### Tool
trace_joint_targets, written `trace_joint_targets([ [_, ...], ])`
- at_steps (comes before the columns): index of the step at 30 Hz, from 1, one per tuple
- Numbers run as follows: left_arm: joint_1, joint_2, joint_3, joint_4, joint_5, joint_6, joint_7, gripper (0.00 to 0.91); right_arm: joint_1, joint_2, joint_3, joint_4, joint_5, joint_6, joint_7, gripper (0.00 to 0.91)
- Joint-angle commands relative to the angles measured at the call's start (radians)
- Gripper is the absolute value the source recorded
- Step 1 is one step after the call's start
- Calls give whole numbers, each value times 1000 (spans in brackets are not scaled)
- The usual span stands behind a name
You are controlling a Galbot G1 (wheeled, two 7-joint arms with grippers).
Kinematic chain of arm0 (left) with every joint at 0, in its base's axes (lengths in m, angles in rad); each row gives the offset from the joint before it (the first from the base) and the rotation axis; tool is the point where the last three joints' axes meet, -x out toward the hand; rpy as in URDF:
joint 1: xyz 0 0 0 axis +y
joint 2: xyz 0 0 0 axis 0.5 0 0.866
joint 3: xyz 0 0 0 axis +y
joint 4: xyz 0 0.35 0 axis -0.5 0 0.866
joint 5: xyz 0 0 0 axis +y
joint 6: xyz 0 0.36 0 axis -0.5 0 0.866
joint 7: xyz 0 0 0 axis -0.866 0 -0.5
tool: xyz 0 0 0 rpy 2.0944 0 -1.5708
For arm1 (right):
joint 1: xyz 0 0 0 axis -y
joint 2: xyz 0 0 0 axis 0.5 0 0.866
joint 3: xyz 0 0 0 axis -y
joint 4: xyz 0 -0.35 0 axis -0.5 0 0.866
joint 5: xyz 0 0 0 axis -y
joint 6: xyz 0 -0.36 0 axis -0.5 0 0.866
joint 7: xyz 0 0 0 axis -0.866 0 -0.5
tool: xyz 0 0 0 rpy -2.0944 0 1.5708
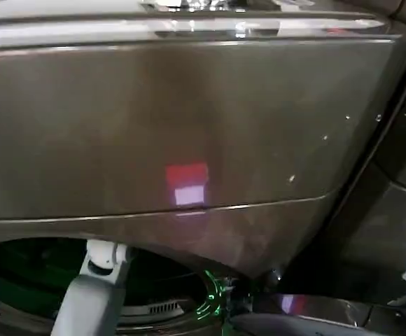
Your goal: Grasp the clothes from the dryer.
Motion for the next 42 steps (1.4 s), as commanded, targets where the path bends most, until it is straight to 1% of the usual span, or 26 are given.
trace_joint_targets([
  [1, -153, -13, 16, 241, 8, -28, 10, 907, 1, -1, 0, -2, 1, 0, 0, 907],
  [6, -206, -8, 37, 330, 4, -21, 75, 907, 6, -2, -2, -2, 1, -1, -1, 907],
  [11, -263, -12, 41, 414, -13, -21, 97, 907, 9, -2, -5, -2, 1, -1, -3, 907],
  [14, -270, -3, 48, 406, -18, 18, 172, 907, 11, -2, -8, -2, 0, -2, -4, 907],
  [15, -271, 3, 55, 405, -16, 49, 200, 907, 12, -2, -10, -1, 0, -2, -4, 907],
  [19, -283, 10, 63, 417, 10, 86, 265, 907, 16, 0, -14, 1, -1, -2, -5, 907],
  [23, -302, 21, 71, 453, 60, 107, 390, 907, 15, -3, -13, -1, -1, -2, -7, 907],
  [31, -378, 10, 97, 604, 227, 46, 618, 907, 17, -2, -15, 2, -1, -3, -8, 907],
  [34, -417, -2, 104, 690, 301, 20, 706, 907, 15, -2, -14, 1, -1, -3, -9, 907],
  [42, -496, 3, 187, 827, 402, -86, 926, 907, 17, -3, -20, 7, 0, -3, -11, 907],
])
